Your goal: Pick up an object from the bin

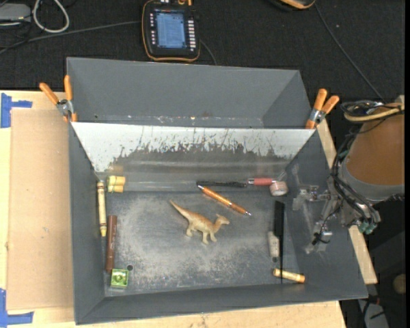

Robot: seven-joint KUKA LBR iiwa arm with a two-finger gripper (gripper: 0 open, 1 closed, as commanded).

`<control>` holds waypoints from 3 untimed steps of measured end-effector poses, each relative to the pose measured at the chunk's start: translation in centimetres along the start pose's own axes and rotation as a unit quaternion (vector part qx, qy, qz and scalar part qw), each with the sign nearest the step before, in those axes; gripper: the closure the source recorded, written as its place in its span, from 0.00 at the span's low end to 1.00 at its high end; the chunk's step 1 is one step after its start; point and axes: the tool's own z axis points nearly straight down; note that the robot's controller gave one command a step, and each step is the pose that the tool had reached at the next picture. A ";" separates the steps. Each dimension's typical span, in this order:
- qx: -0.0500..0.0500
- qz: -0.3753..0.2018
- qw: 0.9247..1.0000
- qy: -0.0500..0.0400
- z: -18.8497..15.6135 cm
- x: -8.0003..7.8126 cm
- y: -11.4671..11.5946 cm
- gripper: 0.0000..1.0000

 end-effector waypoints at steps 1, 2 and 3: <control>0.001 -0.003 1.000 -0.003 -0.5 -0.2 0.1 0.00; 0.000 -0.309 0.951 -0.002 7.4 -1.5 2.4 0.00; 0.002 -0.274 0.962 -0.005 2.9 -1.1 3.3 0.00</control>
Offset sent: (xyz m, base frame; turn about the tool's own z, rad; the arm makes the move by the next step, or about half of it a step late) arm 0.0146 0.0241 -0.0807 -0.6786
